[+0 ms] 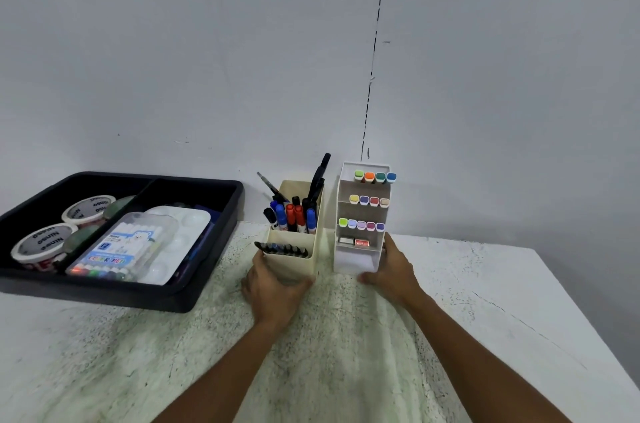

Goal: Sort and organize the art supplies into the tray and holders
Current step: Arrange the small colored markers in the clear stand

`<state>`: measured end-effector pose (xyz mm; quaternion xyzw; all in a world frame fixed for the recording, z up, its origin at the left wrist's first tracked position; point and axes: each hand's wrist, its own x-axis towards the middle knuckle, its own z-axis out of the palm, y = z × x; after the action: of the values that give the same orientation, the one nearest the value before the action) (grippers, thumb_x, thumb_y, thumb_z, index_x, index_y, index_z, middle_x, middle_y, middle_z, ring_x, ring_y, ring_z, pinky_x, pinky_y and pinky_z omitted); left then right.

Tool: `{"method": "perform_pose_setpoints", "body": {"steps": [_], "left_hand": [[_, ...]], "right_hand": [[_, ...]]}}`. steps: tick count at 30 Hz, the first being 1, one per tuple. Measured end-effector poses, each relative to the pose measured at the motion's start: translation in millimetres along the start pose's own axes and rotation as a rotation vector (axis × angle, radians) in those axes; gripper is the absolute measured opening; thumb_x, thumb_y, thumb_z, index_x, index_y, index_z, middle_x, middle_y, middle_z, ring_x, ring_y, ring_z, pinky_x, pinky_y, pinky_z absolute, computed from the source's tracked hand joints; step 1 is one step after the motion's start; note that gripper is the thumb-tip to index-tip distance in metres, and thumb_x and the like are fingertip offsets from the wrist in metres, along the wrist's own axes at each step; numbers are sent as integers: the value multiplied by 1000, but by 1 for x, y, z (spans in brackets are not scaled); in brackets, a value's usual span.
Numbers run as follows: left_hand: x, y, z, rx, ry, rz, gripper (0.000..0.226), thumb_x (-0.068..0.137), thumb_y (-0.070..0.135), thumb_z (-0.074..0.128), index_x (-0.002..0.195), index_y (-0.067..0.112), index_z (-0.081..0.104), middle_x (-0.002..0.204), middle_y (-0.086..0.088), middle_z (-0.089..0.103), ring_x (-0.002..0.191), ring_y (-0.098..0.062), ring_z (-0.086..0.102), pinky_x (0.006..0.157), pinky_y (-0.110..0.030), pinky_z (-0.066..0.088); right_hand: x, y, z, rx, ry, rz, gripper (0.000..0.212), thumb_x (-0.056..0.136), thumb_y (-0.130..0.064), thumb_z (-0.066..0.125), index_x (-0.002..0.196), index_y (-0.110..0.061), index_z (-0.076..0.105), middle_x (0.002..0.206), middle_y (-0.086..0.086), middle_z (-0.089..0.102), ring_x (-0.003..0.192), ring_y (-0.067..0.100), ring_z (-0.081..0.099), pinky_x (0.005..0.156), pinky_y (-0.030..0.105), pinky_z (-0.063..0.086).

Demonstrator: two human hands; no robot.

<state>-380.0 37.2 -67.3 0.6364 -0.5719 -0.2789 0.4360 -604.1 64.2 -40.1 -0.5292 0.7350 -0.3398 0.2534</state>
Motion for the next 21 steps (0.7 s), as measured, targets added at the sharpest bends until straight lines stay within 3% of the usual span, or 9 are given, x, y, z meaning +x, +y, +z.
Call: {"method": "perform_pose_setpoints", "body": {"steps": [2,6,12,17,21], "left_hand": [[-7,-8,-9,-37,-48,24,102,50,46,90,134,24,36,123,-1,57,117,-25,50,96,-53,45],[-24,-21,-35,-32,-120,11,98,64,36,87,143,18,32,130,-3,52,117,-22,50,94,-41,47],[-39,-20,-84,134,-349,213,69,69,42,82,129,22,52,107,9,61,96,-5,58,83,-23,50],[-28,-9,-151,208,-311,534,57,73,56,65,117,20,62,94,11,65,81,0,61,69,-24,54],[3,-26,-217,217,-169,563,47,72,44,68,110,17,66,90,12,66,78,-2,61,70,-25,53]], "right_hand": [[-17,-1,1,52,49,27,74,67,-15,84,130,-6,46,116,3,60,112,27,57,91,39,49],[-60,2,9,65,154,-45,52,80,-12,75,127,-5,55,124,10,59,110,23,57,95,37,49],[-102,-35,37,36,-21,-306,38,82,-11,73,119,-5,64,113,0,61,98,16,62,76,11,49],[-112,-107,75,99,-139,-481,40,85,-12,70,124,-6,63,119,4,63,104,12,61,87,23,54],[-106,-163,112,93,-165,-573,42,85,-17,70,126,-8,62,127,5,62,113,14,58,95,29,50]]}}
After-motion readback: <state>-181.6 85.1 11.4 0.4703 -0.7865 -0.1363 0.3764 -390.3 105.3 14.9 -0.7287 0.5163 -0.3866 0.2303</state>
